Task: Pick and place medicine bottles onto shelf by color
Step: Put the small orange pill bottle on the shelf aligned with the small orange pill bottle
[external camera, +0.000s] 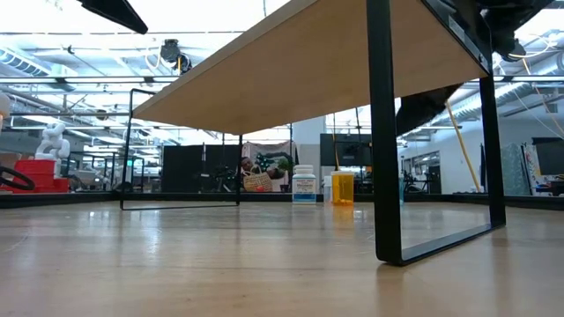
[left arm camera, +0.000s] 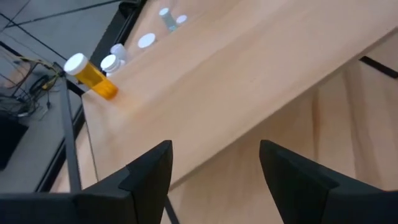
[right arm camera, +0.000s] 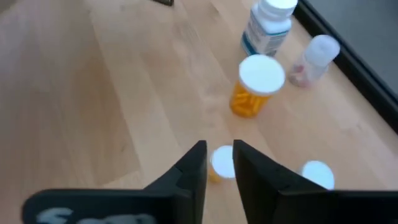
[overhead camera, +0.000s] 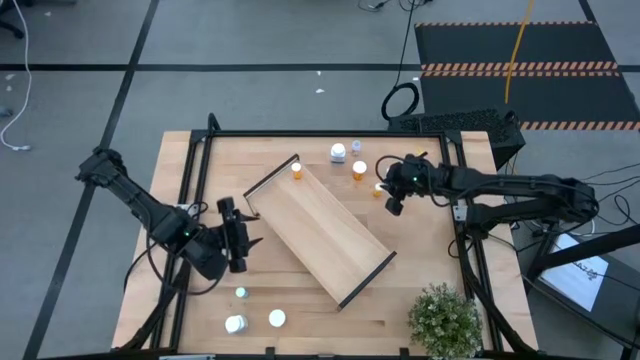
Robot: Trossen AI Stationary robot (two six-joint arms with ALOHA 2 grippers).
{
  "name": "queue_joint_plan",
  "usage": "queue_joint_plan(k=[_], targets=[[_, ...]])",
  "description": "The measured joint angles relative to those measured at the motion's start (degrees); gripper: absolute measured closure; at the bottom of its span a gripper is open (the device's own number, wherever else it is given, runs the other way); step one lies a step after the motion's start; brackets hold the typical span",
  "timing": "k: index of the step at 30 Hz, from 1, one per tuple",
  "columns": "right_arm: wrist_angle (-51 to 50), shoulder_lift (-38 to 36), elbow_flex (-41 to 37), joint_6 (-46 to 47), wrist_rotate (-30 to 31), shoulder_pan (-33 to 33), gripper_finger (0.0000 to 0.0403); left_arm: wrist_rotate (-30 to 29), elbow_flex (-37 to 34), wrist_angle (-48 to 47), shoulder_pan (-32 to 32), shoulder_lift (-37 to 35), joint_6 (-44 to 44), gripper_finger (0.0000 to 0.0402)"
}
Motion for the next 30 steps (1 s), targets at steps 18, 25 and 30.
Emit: queue_joint_plan(k=[18,25,30], targets=[[14.44,0.04,-9.36,-4.37,-2.73,-1.28,0.0232,3.40,0.02,4.67,4.89,0.04,6.31,0.0158],[15.25,0.61,-10.32,-3.89,-2.84,-2.91,0.0228,3.49,0.02,4.61,5.66,0.04,6.34,0.0158],[17.28,4.66,-10.37,-3.66,-2.89,-3.04,0.0201,3.50,0.02,4.77,5.66,0.07,7.16,0.0158]])
